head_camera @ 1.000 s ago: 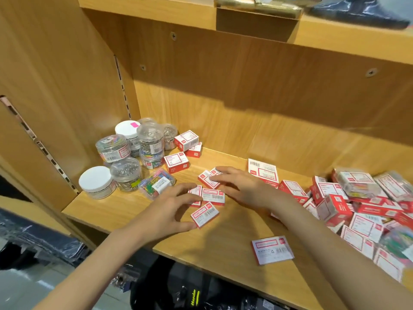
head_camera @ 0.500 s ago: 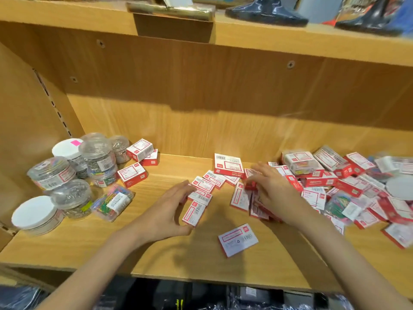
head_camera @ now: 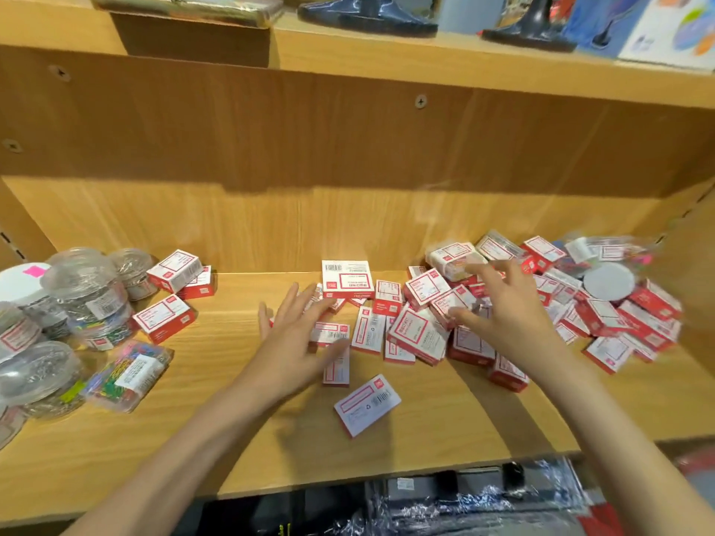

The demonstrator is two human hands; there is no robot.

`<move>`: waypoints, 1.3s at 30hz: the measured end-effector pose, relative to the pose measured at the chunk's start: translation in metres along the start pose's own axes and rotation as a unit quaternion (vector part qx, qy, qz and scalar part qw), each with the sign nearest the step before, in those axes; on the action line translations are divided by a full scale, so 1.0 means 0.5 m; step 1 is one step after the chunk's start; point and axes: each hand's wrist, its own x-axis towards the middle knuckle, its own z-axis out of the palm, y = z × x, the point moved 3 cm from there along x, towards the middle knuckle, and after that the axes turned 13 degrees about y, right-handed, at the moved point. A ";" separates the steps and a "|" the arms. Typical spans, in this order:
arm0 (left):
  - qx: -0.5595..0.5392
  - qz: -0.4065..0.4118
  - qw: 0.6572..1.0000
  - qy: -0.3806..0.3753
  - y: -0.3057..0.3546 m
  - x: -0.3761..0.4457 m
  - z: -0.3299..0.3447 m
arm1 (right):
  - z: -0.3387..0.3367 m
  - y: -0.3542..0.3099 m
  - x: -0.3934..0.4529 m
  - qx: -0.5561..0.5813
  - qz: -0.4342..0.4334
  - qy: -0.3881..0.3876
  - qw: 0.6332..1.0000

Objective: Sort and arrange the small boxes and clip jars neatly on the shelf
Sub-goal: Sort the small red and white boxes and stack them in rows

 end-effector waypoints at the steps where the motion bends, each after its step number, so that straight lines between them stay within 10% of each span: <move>1: 0.020 0.009 0.999 0.023 0.007 0.015 -0.001 | 0.006 0.006 -0.007 0.015 0.020 -0.007 1.000; 12: 0.083 0.110 0.989 -0.058 0.079 0.141 0.070 | 0.009 -0.004 -0.008 0.135 -0.054 0.113 0.983; 17: 0.095 0.112 0.984 -0.103 0.081 0.163 0.094 | 0.071 -0.041 0.009 0.069 -0.103 0.055 0.991; 29: -0.105 0.004 0.964 0.244 0.025 0.073 -0.042 | 0.077 -0.138 0.041 0.191 -0.158 0.037 0.968; 39: 0.166 -0.043 0.964 0.204 -0.125 -0.116 -0.185 | 0.197 -0.405 0.074 0.302 -0.186 -0.217 0.909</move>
